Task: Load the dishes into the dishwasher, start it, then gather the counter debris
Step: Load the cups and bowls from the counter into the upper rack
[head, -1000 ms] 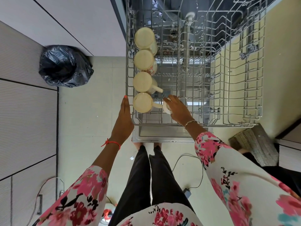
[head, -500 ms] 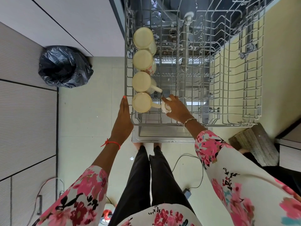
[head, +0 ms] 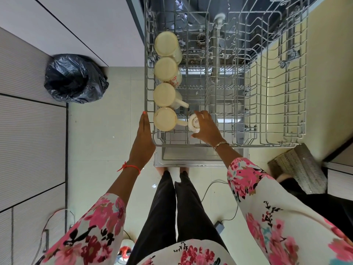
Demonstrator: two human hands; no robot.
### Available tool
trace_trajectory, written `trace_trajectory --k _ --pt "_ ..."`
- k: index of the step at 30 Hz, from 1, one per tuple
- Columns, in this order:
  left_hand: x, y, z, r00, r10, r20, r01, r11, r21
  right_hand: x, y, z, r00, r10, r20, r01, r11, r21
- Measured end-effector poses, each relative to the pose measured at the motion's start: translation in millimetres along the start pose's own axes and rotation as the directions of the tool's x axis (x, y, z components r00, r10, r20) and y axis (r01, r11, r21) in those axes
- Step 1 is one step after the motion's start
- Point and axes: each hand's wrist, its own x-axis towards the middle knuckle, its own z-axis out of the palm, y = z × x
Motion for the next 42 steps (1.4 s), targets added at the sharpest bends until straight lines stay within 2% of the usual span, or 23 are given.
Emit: trace_trajectory --k 3,6,8,17,22,27,34,38,42 --pt "0.2 0.6 1.1 1.0 -0.007 0.001 0.007 1.0 0.002 -0.6 0.4 -2.8 0.998 -0.068 -0.005 0.067 0.997 -0.047" --pt "-0.2 0.6 0.8 1.0 -0.001 -0.001 0.001 1.0 -0.01 -2.7 5.5 -7.0 0.984 -0.146 0.098 0.152 0.987 -0.053" --pt "-0.2 0.7 0.4 1.0 0.003 -0.002 -0.003 1.0 -0.028 -5.8 8.2 -5.7 0.979 -0.173 0.11 0.181 0.981 -0.067" --pt "-0.5 0.2 0.0 1.0 0.006 -0.004 -0.006 0.999 -0.034 -10.9 8.8 -2.0 0.993 -0.078 0.084 0.074 0.996 0.055" --pt "0.0 0.6 0.1 1.0 0.023 -0.008 -0.023 0.999 -0.027 -8.7 8.4 -2.9 0.996 -0.042 0.074 0.044 0.999 -0.028" --pt "0.9 -1.9 2.0 1.0 0.012 -0.011 -0.012 1.0 -0.012 -10.0 7.6 -0.6 0.994 -0.003 0.109 0.006 1.0 -0.03" --pt "2.4 -5.9 -5.0 0.999 0.041 0.032 -0.04 0.999 -0.017 -17.6 1.9 -8.7 0.997 0.014 0.076 -0.02 0.996 0.083" --pt "-4.8 -10.4 -34.8 0.991 0.12 0.066 -0.121 0.993 0.006 -24.7 -34.3 -31.4 0.994 -0.095 -0.055 0.104 0.979 0.176" --pt "-11.1 -19.4 -86.1 0.992 0.123 -0.006 -0.122 0.99 0.071 -19.1 -102.9 -54.7 0.952 -0.286 -0.109 0.294 0.954 0.058"
